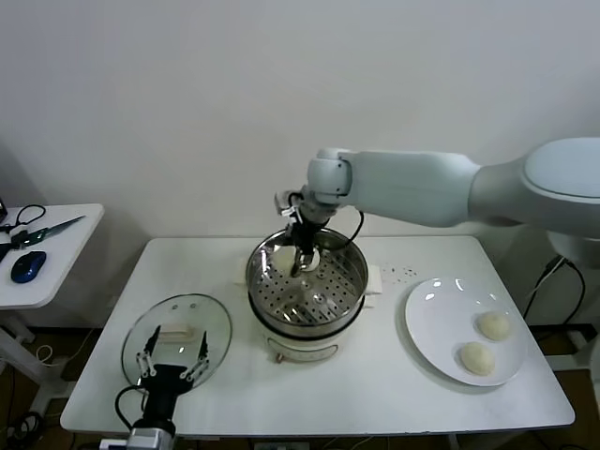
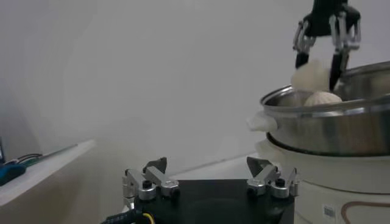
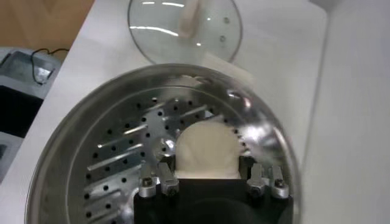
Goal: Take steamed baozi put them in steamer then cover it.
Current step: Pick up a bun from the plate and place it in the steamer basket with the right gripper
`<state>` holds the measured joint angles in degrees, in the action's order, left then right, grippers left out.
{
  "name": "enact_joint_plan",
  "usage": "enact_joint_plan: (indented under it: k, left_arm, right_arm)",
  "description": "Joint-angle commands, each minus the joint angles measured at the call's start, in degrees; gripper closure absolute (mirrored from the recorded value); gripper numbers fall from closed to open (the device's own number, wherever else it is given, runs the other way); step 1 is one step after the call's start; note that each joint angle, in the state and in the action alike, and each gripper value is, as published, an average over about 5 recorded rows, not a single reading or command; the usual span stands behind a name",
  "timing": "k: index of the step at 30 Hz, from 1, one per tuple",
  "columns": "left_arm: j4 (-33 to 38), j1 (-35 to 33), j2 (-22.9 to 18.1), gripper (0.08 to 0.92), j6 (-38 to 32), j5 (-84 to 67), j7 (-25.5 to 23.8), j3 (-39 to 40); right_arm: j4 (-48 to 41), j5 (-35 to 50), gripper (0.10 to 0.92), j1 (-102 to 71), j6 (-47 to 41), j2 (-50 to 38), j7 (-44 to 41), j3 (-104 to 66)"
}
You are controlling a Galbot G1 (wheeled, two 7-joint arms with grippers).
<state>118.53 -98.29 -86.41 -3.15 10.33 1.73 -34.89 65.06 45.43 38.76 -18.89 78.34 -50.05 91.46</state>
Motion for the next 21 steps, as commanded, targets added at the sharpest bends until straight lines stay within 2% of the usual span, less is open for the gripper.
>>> enact_joint_plan:
  k: [1, 8, 16, 21]
  left_arm:
    - [-0.2, 0.6, 0.3, 0.177, 0.1, -0.2, 0.0, -0.4]
    - [-0.4, 1.3, 0.3, 0.177, 0.4, -0.3, 0.0, -0.4]
    - [-0.4, 2.3, 0.2, 0.177, 1.1, -0.6, 0.0, -0.3]
    - [-0.5, 2.3, 0.3, 0.177, 1.1, -0.6, 0.0, -0.4]
  right_arm:
    - [-1.3, -0.7, 0.364, -4.6, -0.3, 3.3, 0.9, 0.6]
    - [-2.1, -1.5, 0.355, -5.5, -0.4, 3.4, 1.4, 0.1]
    - [-1.5, -1.9, 0.212, -4.8, -0.6, 1.8, 1.5, -1.1]
    - [2.7, -2.4, 0.203, -1.5, 0.0, -3.5, -0.2, -1.9]
